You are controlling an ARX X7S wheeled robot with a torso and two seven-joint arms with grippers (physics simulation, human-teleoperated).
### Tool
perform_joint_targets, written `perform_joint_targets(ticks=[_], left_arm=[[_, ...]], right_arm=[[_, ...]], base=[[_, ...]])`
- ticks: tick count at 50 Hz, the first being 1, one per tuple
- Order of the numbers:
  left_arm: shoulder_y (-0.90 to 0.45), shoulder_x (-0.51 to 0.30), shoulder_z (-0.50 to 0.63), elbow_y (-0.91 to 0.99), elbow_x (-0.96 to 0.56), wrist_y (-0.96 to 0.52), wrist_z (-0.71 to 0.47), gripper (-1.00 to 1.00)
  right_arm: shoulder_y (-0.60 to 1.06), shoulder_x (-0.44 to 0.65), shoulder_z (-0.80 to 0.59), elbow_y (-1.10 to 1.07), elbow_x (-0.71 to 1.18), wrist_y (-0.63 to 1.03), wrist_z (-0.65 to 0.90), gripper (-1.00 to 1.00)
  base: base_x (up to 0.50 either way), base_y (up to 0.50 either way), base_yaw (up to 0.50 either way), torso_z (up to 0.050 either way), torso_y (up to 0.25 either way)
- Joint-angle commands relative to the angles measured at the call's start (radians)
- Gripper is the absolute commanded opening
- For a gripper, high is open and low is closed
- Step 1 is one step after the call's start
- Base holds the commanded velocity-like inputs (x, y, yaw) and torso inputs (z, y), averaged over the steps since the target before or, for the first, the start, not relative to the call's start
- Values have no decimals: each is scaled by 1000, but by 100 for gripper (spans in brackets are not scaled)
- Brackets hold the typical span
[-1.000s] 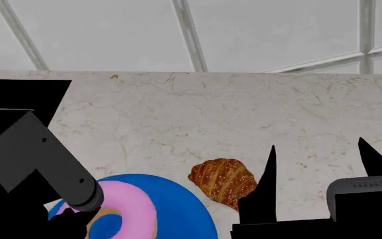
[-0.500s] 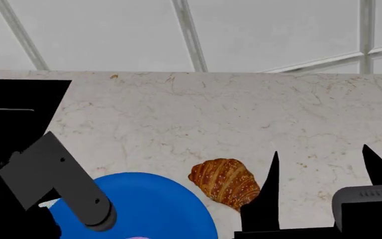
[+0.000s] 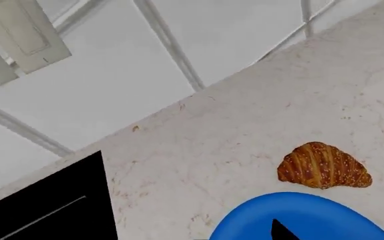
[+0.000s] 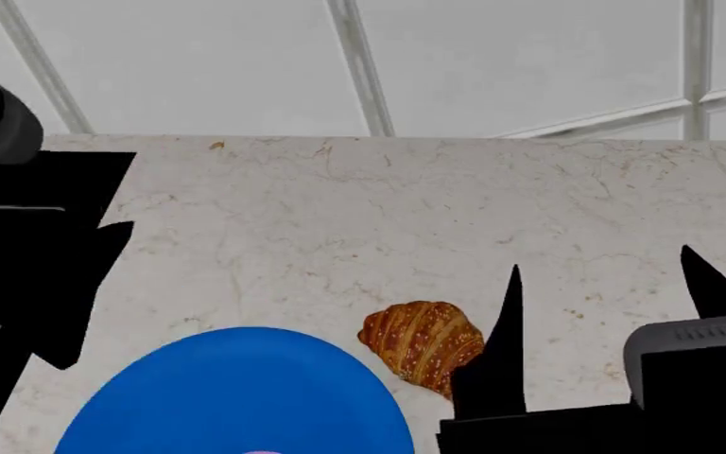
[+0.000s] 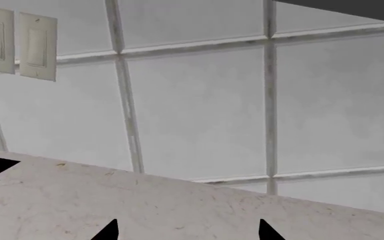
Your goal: Place the pastries on the plates.
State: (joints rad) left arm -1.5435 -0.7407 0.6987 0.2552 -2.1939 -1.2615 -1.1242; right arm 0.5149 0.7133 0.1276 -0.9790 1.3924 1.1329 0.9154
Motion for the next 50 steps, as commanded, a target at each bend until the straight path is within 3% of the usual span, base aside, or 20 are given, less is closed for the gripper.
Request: perform_joint_targets(ticks=[1,6,10,19,30,40,50], left_arm=[[130,-128,-126,46,100,127,2,100],[302,-177,-180,125,149,232,14,100],[402,-192,-208,177,172,295,26,100],[480,-194,-225,195,204,345,43,100],[543,-235,-251,231,188,382,47,100],[582,-274,-273,248,172,402,61,100],[622,-307,-292,262,174,418,77,100]], right_arm=[[240,95,-20,87,195,9,-50,100],[466,168,-83,245,279,71,-209,100],[610,199,-173,318,192,175,-454,100],[688,219,-293,446,-5,208,-785,100],[910,300,-679,599,-360,170,-1377,100],[1000,292,-918,665,-575,94,-1611,100],[1026,246,-1000,724,-654,90,-1634,100]], base=[[0,0,0,0,0],[0,0,0,0,0],[0,0,0,0,0],[0,0,0,0,0],[0,0,0,0,0],[0,0,0,0,0],[0,0,0,0,0]])
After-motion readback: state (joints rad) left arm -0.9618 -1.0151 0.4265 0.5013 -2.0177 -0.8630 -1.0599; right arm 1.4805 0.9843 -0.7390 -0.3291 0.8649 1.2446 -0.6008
